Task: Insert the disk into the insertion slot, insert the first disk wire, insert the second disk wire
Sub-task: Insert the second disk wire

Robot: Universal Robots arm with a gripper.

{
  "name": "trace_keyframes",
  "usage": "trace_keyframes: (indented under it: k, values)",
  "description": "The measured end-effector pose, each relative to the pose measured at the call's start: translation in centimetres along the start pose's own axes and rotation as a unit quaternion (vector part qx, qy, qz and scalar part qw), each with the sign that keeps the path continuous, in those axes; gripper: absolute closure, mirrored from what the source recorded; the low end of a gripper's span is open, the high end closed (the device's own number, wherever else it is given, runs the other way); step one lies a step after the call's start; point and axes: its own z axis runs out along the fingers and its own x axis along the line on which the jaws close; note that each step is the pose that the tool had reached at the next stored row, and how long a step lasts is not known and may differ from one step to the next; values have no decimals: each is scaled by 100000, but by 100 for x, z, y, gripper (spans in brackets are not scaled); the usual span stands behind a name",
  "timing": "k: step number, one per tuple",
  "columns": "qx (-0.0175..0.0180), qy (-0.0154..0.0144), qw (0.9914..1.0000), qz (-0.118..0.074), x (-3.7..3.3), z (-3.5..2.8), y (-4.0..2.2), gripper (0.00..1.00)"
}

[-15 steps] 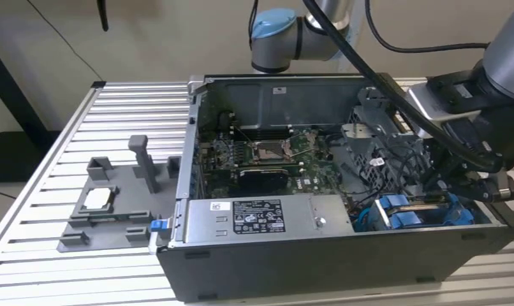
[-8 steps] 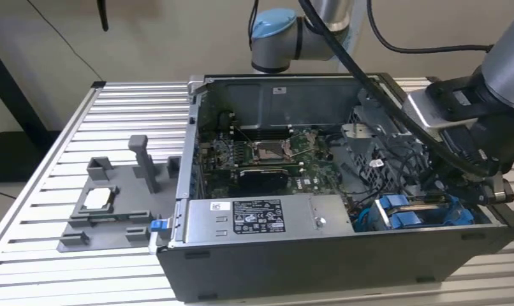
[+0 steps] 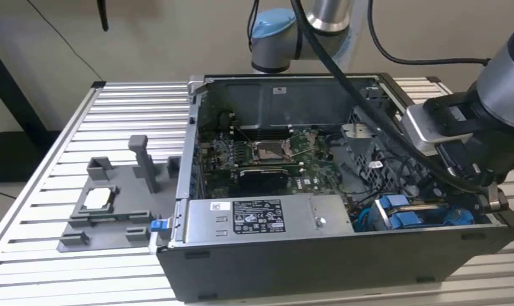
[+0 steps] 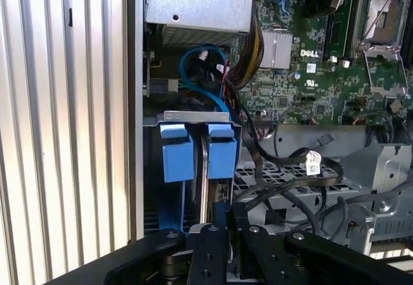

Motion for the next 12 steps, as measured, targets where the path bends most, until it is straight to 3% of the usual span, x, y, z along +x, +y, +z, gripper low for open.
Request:
trace_keyframes:
  k: [8,10,12]
  values:
    - [255,33,99999,480,10,48,-12,84]
    - [263,-166,99998,507,10,46,-12,84]
    - [282,-701,99995,583,9,44,-11,84]
